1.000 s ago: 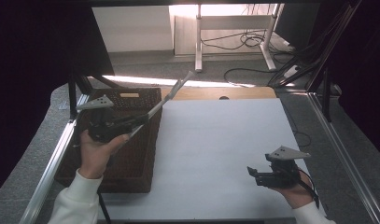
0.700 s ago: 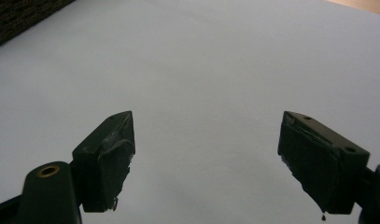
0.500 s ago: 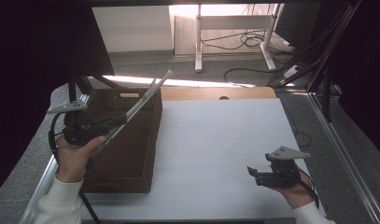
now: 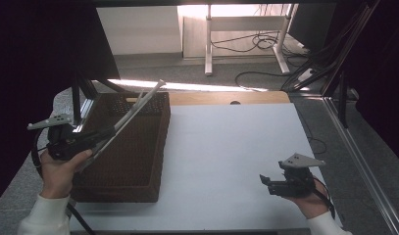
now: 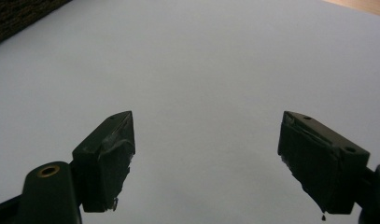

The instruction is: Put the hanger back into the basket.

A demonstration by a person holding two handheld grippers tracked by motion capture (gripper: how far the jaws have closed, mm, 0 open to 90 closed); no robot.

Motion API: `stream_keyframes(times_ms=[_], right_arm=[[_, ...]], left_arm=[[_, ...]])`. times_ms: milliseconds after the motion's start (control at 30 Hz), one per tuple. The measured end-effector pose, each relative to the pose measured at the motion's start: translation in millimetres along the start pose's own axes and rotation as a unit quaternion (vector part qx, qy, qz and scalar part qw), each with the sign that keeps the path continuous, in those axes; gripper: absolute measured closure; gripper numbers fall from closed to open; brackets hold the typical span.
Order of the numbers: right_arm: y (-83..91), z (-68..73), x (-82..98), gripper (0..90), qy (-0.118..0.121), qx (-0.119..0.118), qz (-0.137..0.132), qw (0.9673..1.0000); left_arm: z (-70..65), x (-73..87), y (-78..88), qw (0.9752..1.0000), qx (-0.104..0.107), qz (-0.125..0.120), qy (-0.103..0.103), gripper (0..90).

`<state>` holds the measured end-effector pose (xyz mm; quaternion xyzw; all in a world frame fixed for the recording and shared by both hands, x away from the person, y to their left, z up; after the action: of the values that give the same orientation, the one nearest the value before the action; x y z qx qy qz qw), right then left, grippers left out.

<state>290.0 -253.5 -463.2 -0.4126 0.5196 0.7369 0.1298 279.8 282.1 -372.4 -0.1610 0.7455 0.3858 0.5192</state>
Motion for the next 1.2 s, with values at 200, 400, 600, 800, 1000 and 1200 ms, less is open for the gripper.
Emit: stream_keyframes(times_ms=[200,400,600,800,1000,1200], right_arm=[[-1.1,1.2,0.1,19.1,0.0,0.001,0.002,1.0],[-1.8,1.4,0.4,19.1,0.001,0.001,0.003,1.0],[-2.5,1.1,1.0,19.1,0.001,0.002,0.004,1.0],[-2.9,1.3,1.3,19.1,0.001,0.001,0.007,1.0],[-2.8,1.4,1.4,19.1,0.001,0.001,0.007,1.0],[-2.7,1.5,1.5,19.1,0.002,0.001,0.008,1.0]], left_arm=[[6.7,10.0,6.1,1.0,-0.003,0.005,0.001,81.9],[14.8,24.0,2.0,0.9998,-0.001,0.02,0.001,81.9],[24.5,39.3,-9.9,0.9987,-0.008,0.051,-0.005,81.8],[34.0,56.4,-25.6,0.9908,0.001,0.135,-0.013,75.8],[29.6,53.6,-25.8,0.9918,-0.028,0.124,-0.013,52.7],[22.2,52.0,-27.1,0.9924,-0.034,0.117,-0.017,39.0]])
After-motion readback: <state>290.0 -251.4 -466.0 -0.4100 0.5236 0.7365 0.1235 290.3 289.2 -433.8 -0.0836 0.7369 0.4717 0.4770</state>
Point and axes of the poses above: each handheld gripper's, and its own axes: y roughly backward along the jaws, x roughly out of its underside, z roughly to its left, the point moved 4 cm from there along -y, roughly forward along the jaws, and after that the axes turned 12 degrees about -y, right-handed, at the moved point
